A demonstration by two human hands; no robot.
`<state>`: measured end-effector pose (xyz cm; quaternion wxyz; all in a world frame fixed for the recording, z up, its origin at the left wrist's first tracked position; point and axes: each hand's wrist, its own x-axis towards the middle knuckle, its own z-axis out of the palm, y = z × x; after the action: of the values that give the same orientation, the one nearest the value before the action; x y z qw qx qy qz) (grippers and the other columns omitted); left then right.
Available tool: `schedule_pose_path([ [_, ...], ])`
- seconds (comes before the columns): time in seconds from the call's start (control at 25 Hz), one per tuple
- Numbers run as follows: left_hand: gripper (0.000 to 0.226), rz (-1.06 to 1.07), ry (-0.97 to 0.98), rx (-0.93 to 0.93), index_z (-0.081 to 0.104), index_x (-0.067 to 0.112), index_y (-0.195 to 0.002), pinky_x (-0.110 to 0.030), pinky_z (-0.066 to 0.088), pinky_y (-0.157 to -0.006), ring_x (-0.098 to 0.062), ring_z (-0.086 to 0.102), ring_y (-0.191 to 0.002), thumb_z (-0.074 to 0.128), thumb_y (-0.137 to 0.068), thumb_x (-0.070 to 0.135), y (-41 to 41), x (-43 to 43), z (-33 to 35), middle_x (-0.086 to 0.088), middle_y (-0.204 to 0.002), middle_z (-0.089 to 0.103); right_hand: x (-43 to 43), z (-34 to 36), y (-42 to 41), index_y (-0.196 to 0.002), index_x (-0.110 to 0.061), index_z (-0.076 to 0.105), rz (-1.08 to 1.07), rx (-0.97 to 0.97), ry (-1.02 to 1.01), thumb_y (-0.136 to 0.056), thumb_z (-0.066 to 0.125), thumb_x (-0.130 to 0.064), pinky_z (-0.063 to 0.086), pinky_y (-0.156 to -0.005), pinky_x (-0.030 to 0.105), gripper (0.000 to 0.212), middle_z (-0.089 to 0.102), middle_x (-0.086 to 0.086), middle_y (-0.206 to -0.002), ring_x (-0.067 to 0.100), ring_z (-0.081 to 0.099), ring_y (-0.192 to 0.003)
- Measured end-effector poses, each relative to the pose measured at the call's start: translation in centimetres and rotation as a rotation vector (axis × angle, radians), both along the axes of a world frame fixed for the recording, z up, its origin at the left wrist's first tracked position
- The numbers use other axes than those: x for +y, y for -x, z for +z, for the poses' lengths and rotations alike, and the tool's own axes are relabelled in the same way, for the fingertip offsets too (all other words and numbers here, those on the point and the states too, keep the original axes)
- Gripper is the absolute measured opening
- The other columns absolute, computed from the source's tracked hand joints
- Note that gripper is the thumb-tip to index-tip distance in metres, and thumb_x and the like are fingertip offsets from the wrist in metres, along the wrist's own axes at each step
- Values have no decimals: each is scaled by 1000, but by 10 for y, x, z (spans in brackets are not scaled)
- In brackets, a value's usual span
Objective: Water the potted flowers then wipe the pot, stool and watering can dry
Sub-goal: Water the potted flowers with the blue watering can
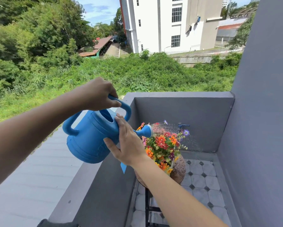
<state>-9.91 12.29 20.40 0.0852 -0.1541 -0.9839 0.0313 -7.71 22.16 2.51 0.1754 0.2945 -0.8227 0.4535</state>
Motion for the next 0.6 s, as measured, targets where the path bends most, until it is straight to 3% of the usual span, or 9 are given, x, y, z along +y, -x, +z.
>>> schedule_pose_path([
  [0.12,29,17,39,-40,76,14,-98,-18,36,-49,-4,52,-55,69,-81,37,2,-2,3,12,-60,57,-10,-1,-12,-147,-7,28,17,-50,51,-88,40,-55,29,-113,35,77,29,7,-157,21,26,-145],
  [0.28,29,11,85,-127,77,17,-94,-22,40,-53,-11,58,-59,70,-79,41,2,0,6,5,-70,70,-20,-5,-26,-145,-7,29,4,-90,132,-87,40,-55,27,-113,31,77,33,7,-155,19,26,-144],
  [0.6,28,38,63,-98,77,17,-94,-19,34,-50,-6,53,-56,70,-79,39,2,-3,8,11,-62,61,-30,-5,-16,-146,-6,27,23,-98,171,-88,42,-53,25,-117,36,76,29,9,-157,18,19,-147],
])
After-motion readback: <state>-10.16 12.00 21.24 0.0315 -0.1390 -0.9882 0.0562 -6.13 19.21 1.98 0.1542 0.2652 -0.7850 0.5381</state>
